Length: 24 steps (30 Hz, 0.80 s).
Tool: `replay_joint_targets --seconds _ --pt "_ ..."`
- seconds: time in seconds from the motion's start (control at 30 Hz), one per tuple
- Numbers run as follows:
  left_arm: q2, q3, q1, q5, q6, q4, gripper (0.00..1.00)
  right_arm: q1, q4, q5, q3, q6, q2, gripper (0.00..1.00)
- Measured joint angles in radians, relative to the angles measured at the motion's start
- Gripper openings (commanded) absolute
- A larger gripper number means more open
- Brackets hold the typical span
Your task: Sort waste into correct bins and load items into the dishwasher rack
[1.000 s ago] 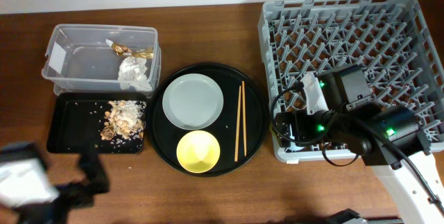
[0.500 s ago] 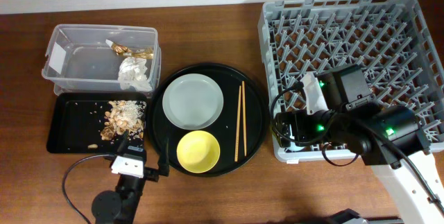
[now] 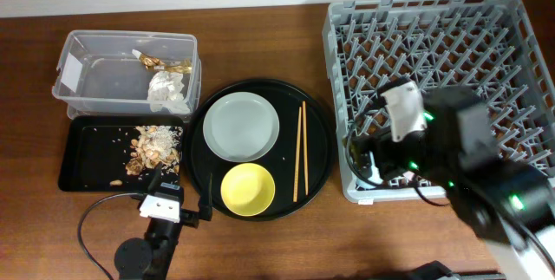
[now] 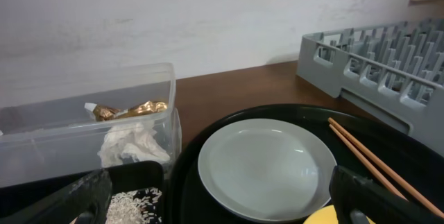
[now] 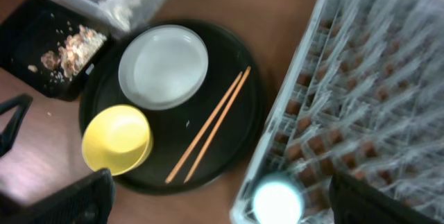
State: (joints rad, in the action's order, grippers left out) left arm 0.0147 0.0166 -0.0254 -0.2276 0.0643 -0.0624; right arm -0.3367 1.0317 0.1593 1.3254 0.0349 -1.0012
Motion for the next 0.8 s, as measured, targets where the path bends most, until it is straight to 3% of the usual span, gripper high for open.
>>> replay_joint_targets --seconds 0.1,0.2,0.23,0.27,0.43,0.8 --pt "0.000 0.000 0.000 -0.002 0.000 0.002 0.99 0.117 -0.198 0.026 -0.179 0.129 0.211 0.99" --pt "-0.003 0.000 0.000 -0.002 0.000 0.003 0.99 0.256 -0.427 0.110 -0.586 0.158 0.471 0.99" --pt "-0.003 0.000 0.000 -0.002 0.000 0.003 0.99 0.295 -0.525 0.138 -0.782 0.161 0.630 0.99" --pt "-0.004 0.000 0.000 -0.002 0.000 0.003 0.99 0.306 -0.533 0.146 -0.839 0.163 0.680 0.99" --pt "-0.003 0.000 0.000 -0.002 0.000 0.001 0.99 0.319 -1.001 0.165 -1.252 0.174 0.974 0.99" --pt "-0.004 0.000 0.000 -0.002 0.000 0.001 0.99 0.322 -0.987 0.164 -1.315 0.174 0.986 0.99"
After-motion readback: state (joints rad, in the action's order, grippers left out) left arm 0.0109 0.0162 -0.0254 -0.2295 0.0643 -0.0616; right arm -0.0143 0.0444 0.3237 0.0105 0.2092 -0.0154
